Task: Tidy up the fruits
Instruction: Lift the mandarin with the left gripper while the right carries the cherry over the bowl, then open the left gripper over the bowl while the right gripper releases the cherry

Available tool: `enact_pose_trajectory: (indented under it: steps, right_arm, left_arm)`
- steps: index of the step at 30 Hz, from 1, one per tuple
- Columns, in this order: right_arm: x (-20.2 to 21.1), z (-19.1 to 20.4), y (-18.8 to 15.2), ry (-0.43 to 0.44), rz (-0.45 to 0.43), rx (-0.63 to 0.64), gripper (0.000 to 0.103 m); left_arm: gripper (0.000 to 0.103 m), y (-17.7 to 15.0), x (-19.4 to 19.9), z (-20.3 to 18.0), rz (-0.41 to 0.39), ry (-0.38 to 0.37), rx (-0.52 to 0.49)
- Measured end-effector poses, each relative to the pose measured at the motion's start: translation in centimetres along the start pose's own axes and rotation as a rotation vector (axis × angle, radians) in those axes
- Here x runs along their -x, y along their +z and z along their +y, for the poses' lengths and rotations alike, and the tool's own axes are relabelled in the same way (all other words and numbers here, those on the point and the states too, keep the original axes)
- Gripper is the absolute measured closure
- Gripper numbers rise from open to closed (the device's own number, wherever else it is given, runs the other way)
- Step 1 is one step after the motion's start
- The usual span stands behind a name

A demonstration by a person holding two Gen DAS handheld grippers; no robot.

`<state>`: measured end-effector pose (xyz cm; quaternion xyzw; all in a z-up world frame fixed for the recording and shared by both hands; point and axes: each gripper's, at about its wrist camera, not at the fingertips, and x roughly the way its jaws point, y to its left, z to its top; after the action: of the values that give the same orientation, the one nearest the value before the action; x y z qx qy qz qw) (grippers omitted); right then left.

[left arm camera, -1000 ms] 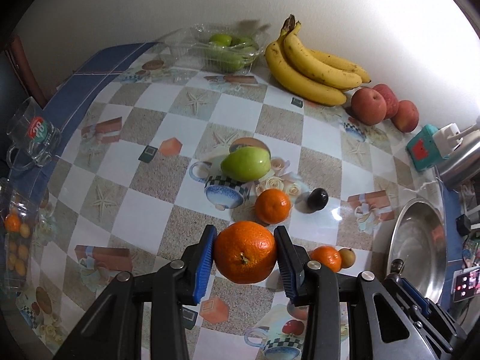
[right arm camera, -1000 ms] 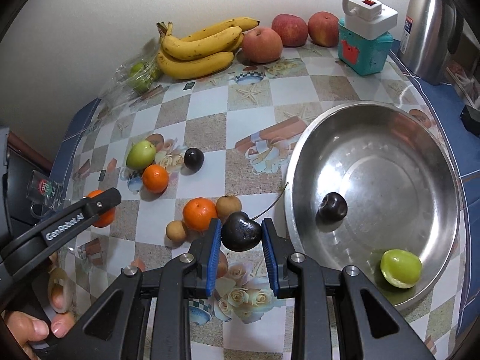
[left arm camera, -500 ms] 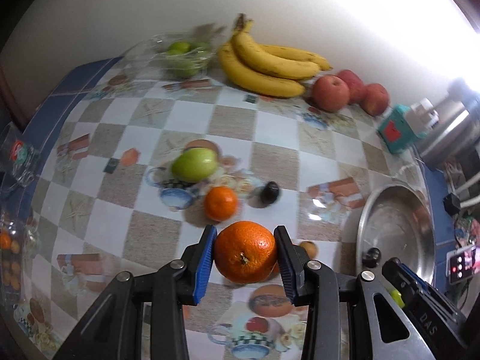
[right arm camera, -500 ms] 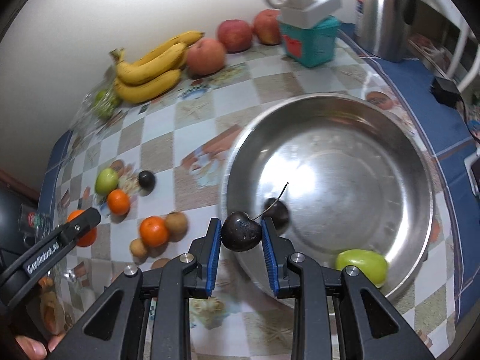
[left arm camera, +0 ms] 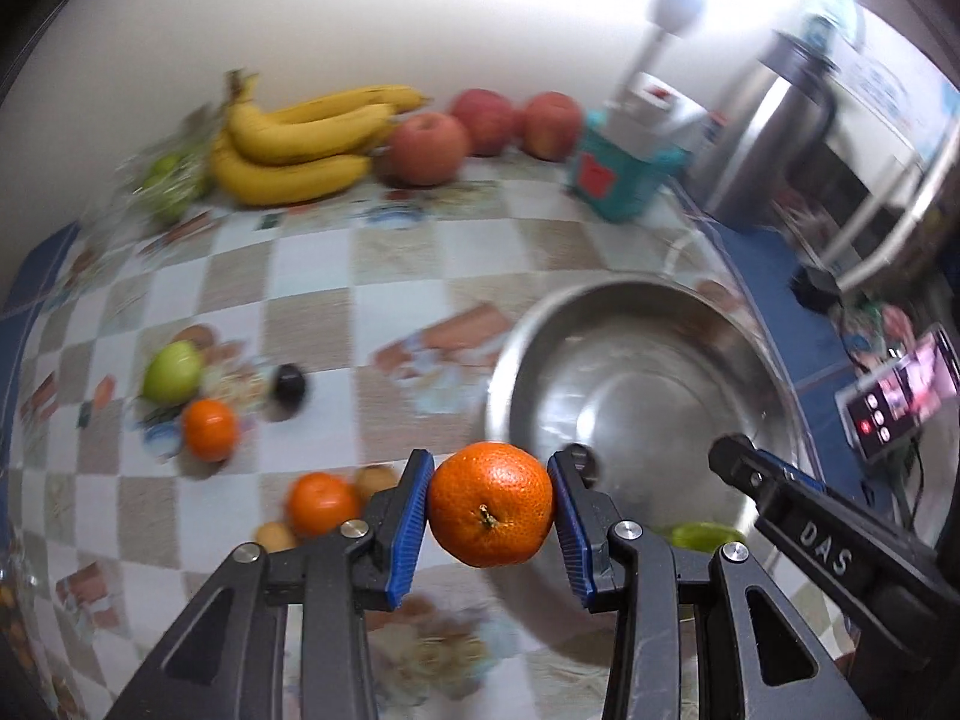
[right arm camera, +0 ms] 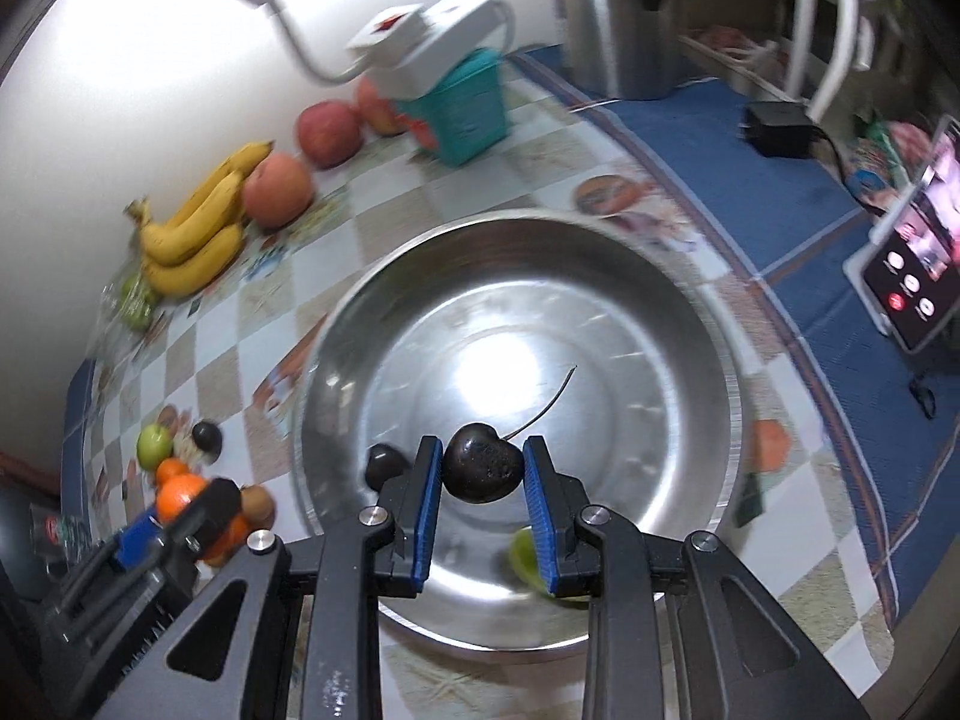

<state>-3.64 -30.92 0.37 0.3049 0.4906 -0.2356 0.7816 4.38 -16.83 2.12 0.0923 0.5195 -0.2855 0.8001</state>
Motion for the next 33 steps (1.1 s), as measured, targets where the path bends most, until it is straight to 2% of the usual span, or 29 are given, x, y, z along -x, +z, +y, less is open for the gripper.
enact_pose_trajectory:
  steps: [6,10,18,33]
  right_arm:
    - [-0.1,-2.6,0.3,-0.033,0.0,-0.065,0.074]
    - [-0.8,-2.8,0.3,-0.041,0.018,-0.067,0.074]
    - [-2.9,-2.7,-0.1,-0.055,0.076,-0.061,0.074]
    - [-3.9,-2.3,-0.2,-0.077,0.116,-0.042,0.074]
  left_arm:
    - [0.061,-0.3,-1.2,-3.0,0.012,-0.045,-0.079]
    - [0.061,-0.6,-2.1,-4.1,0.039,-0.038,-0.109]
    - [0.061,-1.4,-4.1,-4.8,0.094,-0.023,-0.131]
    - [0.06,-1.9,-5.3,-5.5,0.124,-0.006,-0.159]
